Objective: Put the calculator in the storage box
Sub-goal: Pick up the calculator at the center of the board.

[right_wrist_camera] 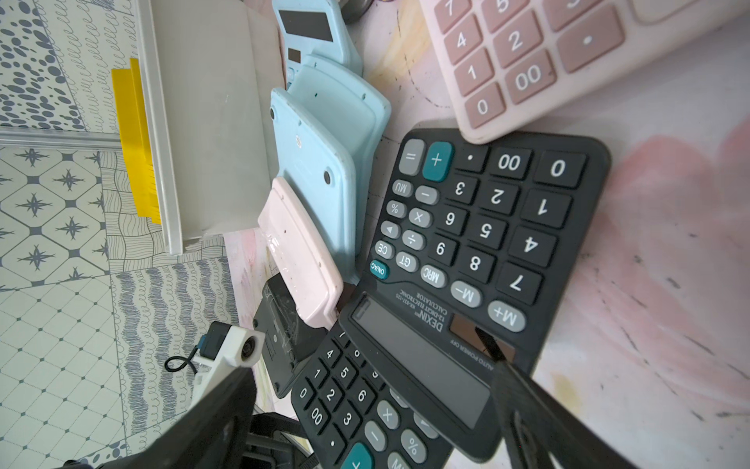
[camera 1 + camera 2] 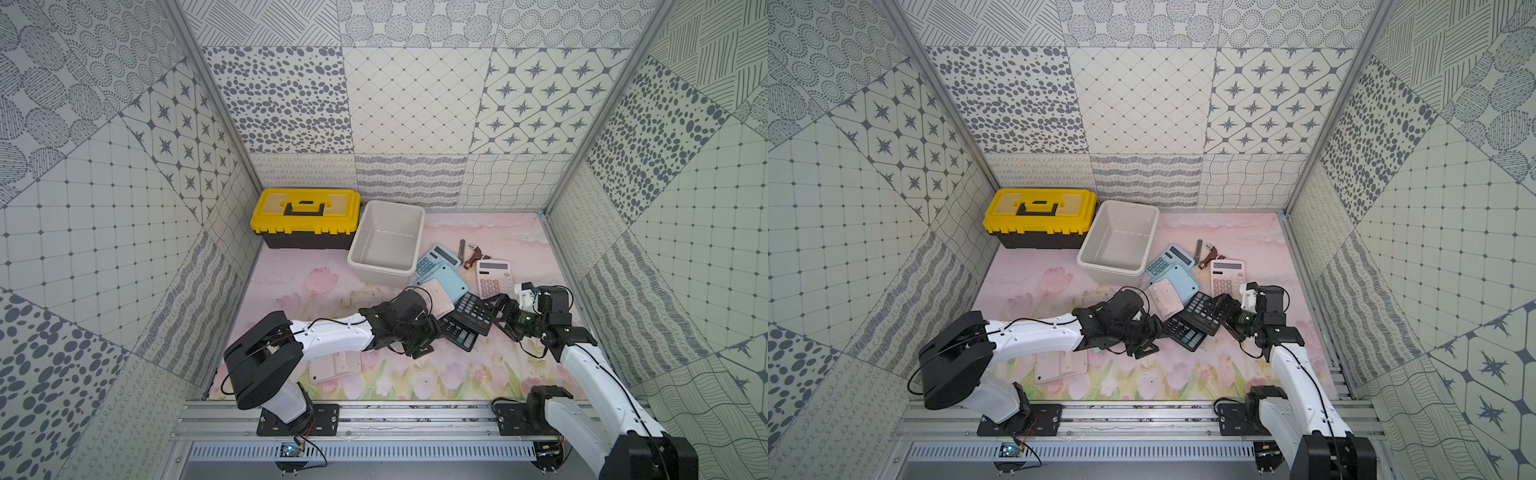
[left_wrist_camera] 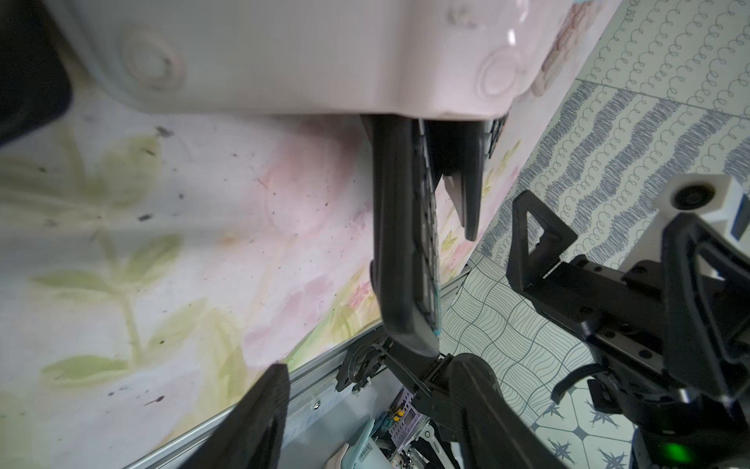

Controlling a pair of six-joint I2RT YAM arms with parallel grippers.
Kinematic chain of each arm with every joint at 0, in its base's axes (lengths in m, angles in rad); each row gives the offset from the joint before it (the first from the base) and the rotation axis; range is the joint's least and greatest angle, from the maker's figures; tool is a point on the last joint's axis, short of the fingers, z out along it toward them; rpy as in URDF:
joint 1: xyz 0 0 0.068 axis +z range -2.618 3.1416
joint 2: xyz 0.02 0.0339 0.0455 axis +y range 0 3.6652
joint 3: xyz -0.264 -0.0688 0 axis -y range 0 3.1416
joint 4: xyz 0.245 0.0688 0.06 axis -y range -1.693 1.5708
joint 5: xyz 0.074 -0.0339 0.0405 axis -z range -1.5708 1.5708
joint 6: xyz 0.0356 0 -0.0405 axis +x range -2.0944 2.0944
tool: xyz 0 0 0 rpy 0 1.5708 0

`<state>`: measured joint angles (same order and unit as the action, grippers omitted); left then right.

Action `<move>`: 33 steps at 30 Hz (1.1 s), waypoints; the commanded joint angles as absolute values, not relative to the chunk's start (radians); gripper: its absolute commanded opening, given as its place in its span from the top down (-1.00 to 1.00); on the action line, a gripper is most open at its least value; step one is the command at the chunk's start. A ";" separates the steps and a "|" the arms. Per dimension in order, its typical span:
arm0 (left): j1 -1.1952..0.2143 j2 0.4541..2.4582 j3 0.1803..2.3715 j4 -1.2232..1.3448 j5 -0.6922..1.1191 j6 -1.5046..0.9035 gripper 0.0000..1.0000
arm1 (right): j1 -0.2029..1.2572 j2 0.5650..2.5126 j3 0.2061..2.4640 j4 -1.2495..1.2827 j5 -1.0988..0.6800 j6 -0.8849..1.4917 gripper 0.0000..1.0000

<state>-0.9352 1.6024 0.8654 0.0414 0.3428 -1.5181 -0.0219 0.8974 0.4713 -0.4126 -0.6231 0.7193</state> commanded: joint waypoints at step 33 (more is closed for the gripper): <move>-0.932 1.626 1.256 -0.422 0.394 -1.275 1.00 | -0.026 0.968 0.549 -0.513 -0.622 0.616 -0.93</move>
